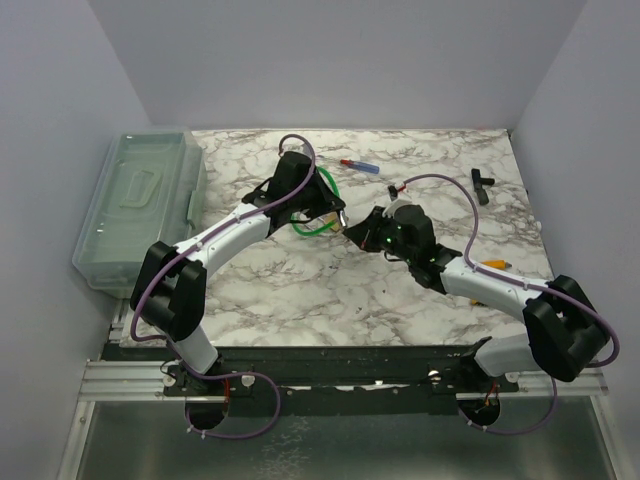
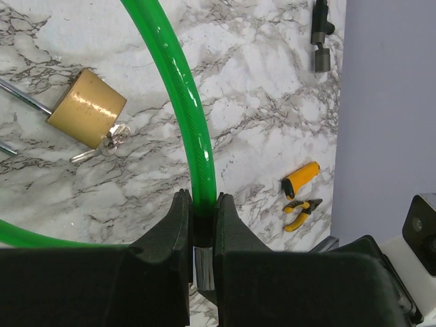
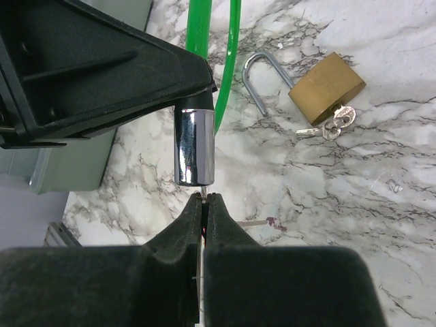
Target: Unlock with the key
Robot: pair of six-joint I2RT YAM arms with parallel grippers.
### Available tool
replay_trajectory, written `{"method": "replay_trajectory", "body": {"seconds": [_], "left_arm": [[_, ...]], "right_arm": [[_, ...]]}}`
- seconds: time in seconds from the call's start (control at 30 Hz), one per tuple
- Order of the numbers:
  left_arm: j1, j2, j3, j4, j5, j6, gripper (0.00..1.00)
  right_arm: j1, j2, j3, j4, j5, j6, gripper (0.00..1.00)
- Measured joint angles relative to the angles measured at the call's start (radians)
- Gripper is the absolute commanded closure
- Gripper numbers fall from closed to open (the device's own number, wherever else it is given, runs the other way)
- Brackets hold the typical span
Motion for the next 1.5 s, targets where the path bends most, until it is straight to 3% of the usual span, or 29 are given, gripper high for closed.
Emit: {"method": "replay_trajectory", "body": {"seconds": [0.33,0.43,0.93,1.5], "left_arm": [[0.001,0.0,0.0,0.011,-0.005,0.0,1.0],[0.001,0.0,-0.002,0.011,-0.005,-0.002,1.0],[0.001,-0.031,-0.031,0.049,0.007,-0.007,1.0],[0.01,-0.15,-0.105,0.234,0.046,0.02,1.0]], "right_arm": [[0.0,0.0,0.0,0.006,0.005,-0.031,0.95],[0.0,-0.006,0.0,0.003,0.003,-0.035,0.99],[0.0,-0.024,-0.004,0.005,-0.003,-0.006,1.0],[-0.074,-0.064,-0.004,0.121,-0.171,0.048,1.0]]}}
